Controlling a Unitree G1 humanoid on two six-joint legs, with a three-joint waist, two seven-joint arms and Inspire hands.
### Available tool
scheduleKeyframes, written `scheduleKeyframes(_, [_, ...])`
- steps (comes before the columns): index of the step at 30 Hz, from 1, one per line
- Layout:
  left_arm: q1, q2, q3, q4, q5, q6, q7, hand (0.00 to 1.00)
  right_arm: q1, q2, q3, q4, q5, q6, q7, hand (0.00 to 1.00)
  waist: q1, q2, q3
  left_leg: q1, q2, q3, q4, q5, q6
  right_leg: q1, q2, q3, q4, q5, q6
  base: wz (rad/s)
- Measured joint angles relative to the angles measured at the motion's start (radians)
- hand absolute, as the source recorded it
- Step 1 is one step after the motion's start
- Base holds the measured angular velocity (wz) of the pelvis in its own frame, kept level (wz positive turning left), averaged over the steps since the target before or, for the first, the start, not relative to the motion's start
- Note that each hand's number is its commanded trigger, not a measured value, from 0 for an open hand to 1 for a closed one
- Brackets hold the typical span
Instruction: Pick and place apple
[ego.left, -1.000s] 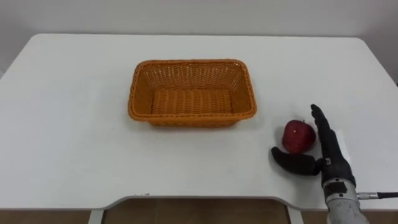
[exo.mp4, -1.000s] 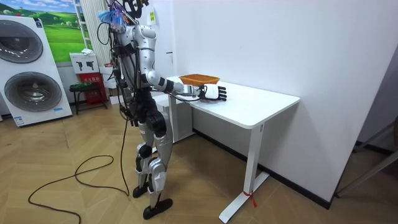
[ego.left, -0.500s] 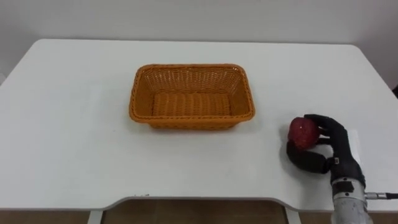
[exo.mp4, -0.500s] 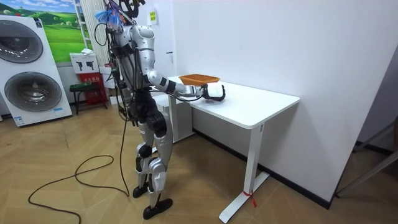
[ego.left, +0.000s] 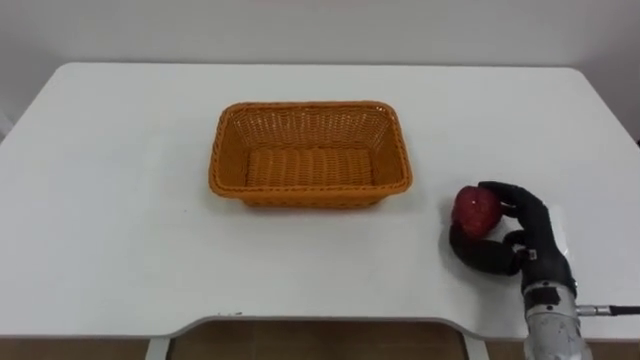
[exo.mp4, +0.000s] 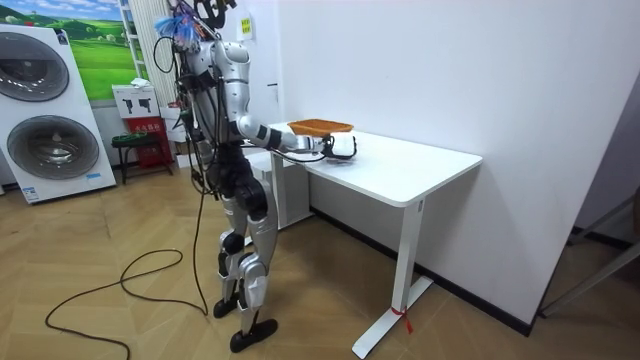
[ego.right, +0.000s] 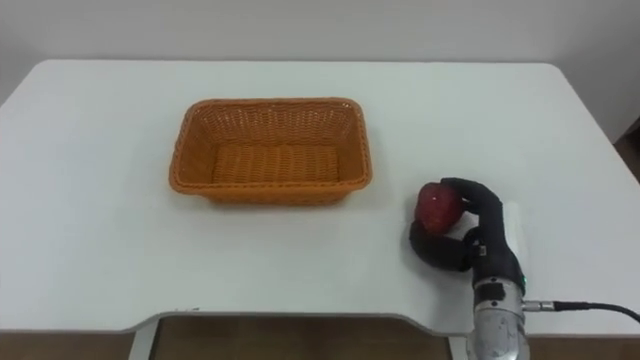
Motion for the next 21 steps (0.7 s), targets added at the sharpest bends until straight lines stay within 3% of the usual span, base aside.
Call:
scheduleKeyframes(9, [-0.018, 0.000, 0.001, 0.065, 0.001, -0.001, -0.019, 0.00, -0.042, -0.017, 0.007, -0.267, 0.001, 0.008, 0.013, 1.00, 0.014, -0.010, 0.0074, -0.011, -0.001, -0.006, 0.002, 0.001, 0.001, -0.011, 0.000, 0.000, -0.005, 0.000, 0.000, 0.00])
scheduleKeyframes(15, [-0.027, -0.002, 0.000, 0.068, 0.009, 0.000, -0.025, 0.00, -0.083, -0.017, 0.009, -0.355, 0.016, 0.008, 0.018, 1.00, 0.022, 0.000, 0.0130, -0.018, -0.001, -0.008, 0.002, 0.001, 0.001, -0.014, 0.000, -0.005, -0.004, 0.000, 0.000, 0.02])
scheduleKeyframes(21, [-0.037, -0.009, 0.000, 0.069, 0.012, -0.001, -0.024, 0.00, -0.107, -0.021, 0.033, -0.397, 0.014, 0.009, 0.056, 1.00, 0.049, 0.001, 0.0104, -0.028, 0.000, -0.003, 0.006, 0.002, 0.000, -0.027, 0.001, 0.001, -0.003, 0.000, 0.000, -0.02])
